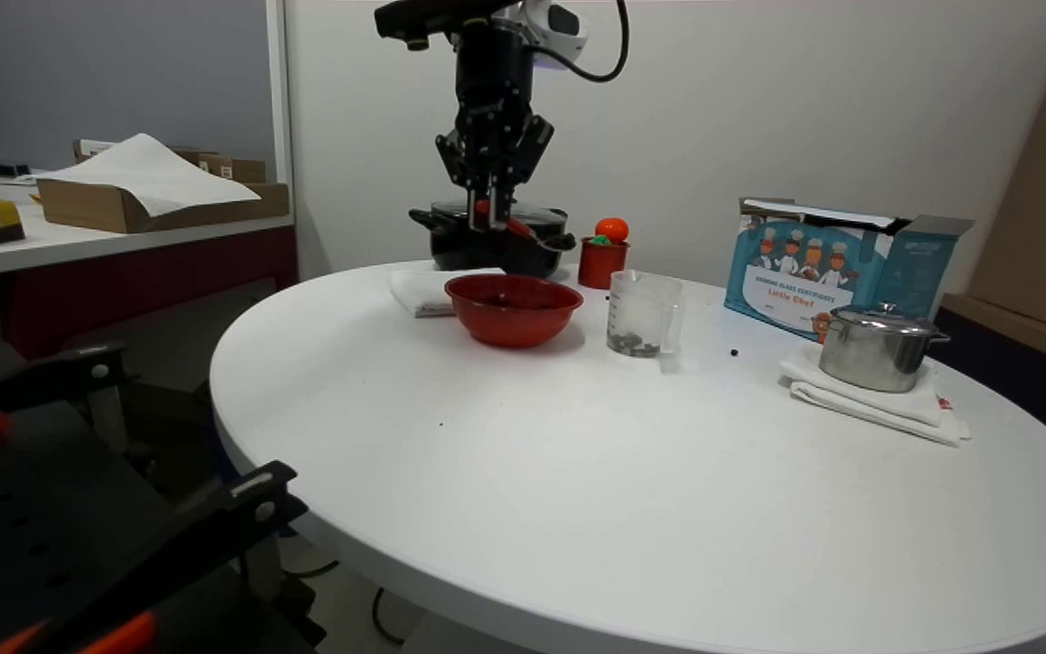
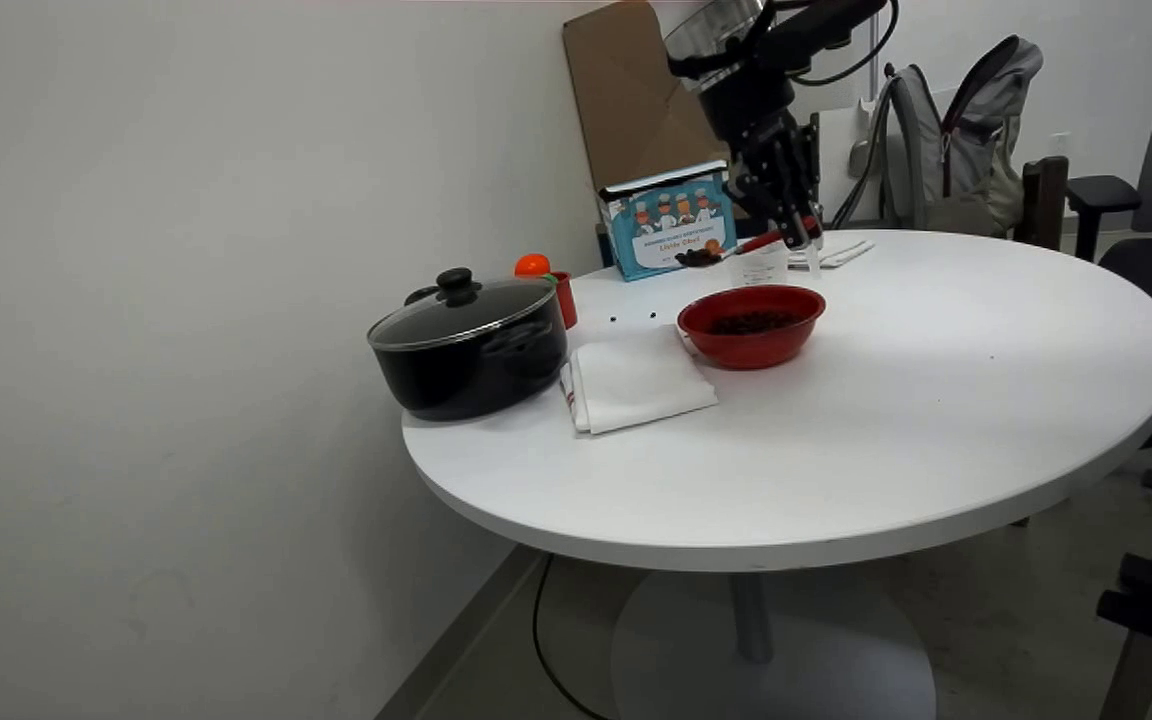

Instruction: Use the spoon to place some of the contents in the red bowl into the clear jug

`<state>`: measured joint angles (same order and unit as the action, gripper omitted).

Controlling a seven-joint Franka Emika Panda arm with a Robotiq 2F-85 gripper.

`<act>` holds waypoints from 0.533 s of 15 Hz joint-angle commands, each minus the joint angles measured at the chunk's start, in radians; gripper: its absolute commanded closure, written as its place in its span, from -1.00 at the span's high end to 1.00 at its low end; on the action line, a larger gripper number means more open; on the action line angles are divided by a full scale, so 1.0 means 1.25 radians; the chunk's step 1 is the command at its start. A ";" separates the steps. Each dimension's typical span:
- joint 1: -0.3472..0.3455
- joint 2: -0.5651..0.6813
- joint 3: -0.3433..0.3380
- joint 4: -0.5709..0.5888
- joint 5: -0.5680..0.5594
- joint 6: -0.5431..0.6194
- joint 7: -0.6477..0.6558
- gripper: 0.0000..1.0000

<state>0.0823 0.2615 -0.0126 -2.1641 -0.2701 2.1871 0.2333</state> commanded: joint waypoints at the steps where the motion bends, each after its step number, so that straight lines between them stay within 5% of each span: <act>1: -0.008 0.021 -0.011 0.063 0.005 -0.038 0.009 -0.77; 8: -0.023 0.067 -0.045 0.126 -0.004 -0.071 0.049 -0.77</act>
<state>0.0552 0.3085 -0.0553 -2.0588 -0.2691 2.1351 0.2612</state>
